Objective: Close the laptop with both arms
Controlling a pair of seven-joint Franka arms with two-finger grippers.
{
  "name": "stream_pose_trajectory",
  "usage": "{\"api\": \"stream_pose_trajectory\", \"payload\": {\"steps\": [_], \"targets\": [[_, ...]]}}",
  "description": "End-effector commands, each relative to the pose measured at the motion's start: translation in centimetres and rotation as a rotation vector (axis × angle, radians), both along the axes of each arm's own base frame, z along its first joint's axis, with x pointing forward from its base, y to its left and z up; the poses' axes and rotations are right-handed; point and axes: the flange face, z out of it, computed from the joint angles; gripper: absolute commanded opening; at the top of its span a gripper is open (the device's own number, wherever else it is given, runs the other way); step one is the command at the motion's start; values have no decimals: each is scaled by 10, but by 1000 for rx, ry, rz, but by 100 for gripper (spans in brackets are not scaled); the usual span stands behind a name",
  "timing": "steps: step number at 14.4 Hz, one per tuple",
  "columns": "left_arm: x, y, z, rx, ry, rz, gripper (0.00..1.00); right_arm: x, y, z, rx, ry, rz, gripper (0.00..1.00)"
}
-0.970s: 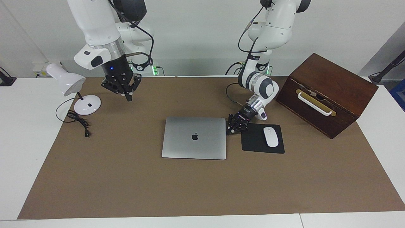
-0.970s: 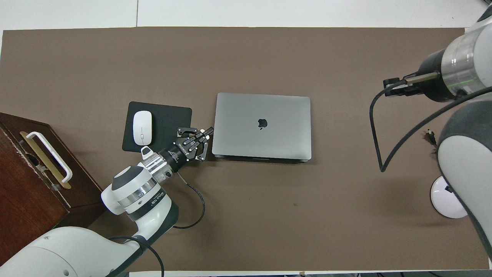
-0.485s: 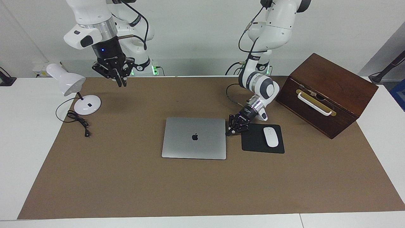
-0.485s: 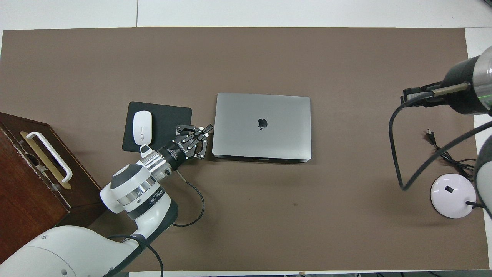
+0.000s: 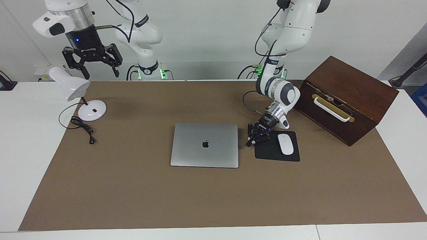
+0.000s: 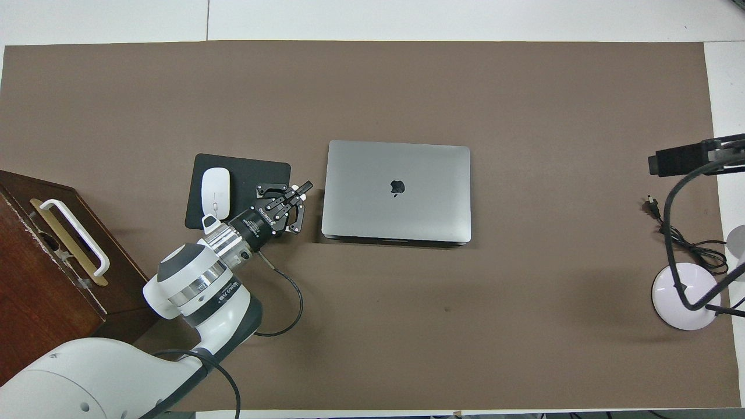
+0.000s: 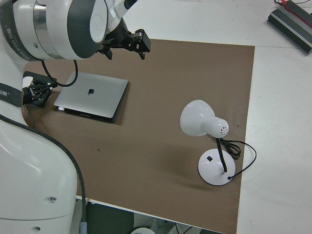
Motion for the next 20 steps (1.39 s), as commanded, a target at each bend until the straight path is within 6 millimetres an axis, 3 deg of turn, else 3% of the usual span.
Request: {"api": "stream_pose_trajectory", "payload": {"steps": [1,6,8,11,16,20], "targets": [[21,9,10,67,-16,4,0,-7,-4,-11,-7,21,11,100],[79,12,42,219,-109,-56,0,-7,-9,-32,-11,63,0,100],[115,23,71,244,-156,-76,0,-7,-10,-32,-11,66,-2,100],[149,35,106,369,-227,-178,0,-8,-10,-36,-11,78,-2,100],[185,75,168,645,-389,-309,0,-13,-10,-37,-15,104,-5,100],[191,87,205,954,-488,-507,0,-13,-10,-40,-15,113,-5,100]]}}
